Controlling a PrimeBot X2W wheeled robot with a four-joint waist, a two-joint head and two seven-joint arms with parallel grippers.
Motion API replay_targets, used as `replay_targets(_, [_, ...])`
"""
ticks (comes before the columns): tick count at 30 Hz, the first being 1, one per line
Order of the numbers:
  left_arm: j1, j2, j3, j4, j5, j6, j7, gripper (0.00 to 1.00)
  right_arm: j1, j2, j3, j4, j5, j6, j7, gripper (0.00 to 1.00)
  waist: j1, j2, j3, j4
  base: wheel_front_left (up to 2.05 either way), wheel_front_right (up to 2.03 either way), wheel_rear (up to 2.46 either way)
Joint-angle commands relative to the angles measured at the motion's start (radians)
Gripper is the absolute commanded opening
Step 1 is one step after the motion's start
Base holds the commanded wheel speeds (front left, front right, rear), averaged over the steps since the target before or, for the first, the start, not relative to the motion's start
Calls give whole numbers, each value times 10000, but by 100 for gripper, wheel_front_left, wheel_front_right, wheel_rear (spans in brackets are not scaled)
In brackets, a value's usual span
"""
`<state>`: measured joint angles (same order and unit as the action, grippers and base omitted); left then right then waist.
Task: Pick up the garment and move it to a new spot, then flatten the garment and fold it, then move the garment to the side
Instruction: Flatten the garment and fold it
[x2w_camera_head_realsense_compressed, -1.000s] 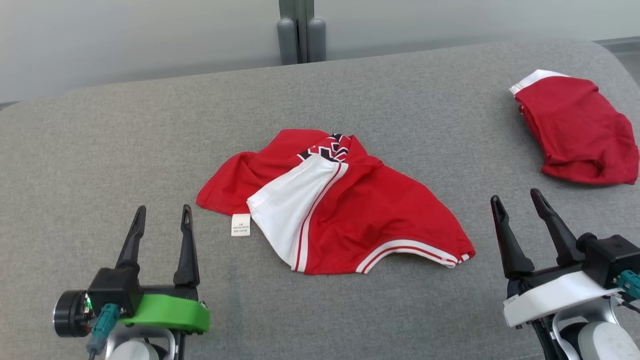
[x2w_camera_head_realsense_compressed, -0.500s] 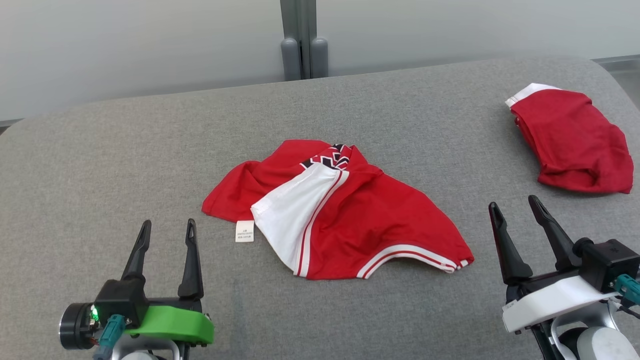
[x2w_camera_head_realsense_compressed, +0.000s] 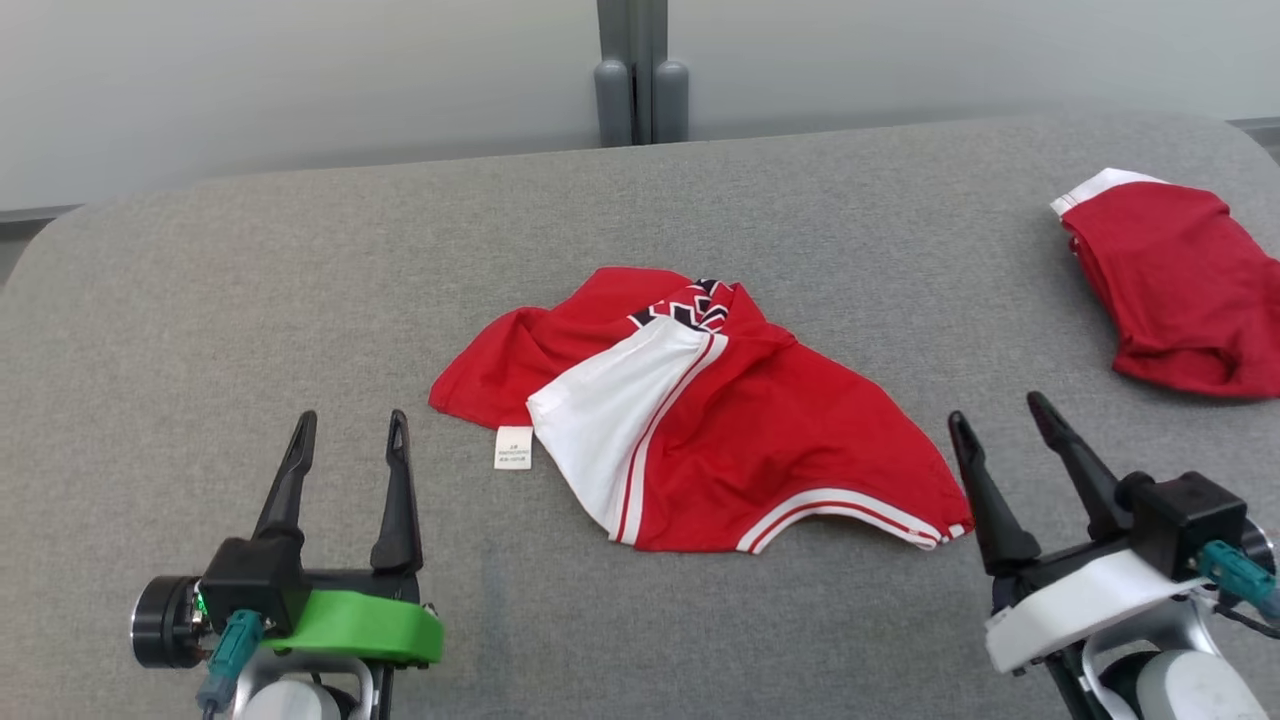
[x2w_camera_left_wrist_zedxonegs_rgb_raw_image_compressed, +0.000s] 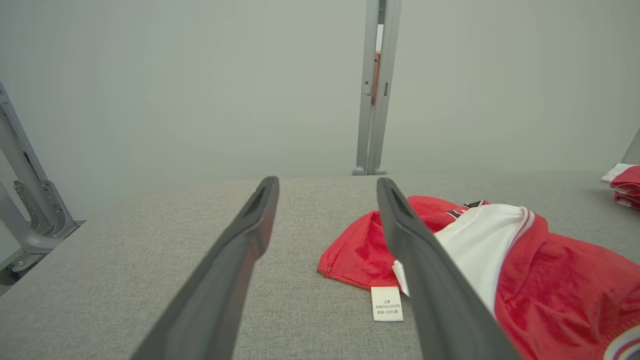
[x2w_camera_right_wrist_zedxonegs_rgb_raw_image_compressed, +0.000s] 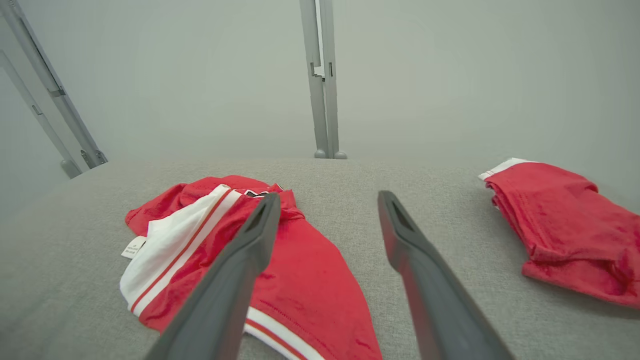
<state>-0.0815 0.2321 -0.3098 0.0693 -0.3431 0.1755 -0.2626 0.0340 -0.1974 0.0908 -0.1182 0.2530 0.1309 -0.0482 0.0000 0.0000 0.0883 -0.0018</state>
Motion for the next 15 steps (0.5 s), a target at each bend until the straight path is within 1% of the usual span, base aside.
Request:
replay_targets(1, [-281, -42, -2, -61, 152, -49, -34, 100, -226, -116, 337, 43, 74, -1, 112, 100, 0, 0, 354, 365, 0, 0, 0])
replay_targets(8, [-1072, -526, -119, -321, 492, -228, -32, 100, -1070, -649, 2469, 875, 443, -2, 552, 100, 0, 0, 1275, 1442, 0, 0, 0])
replay_targets(11, [-1374, -803, -118, -367, 657, -348, -22, 100, -1571, -813, 3293, 1516, 654, -1, 566, 100, 0, 0, 1636, 1928, 0, 0, 0])
replay_targets(15, [-1609, -1124, -122, -308, 837, -525, -20, 100, -2229, -1037, 4116, 2451, 852, -2, 549, 100, 0, 0, 1985, 2445, 0, 0, 0])
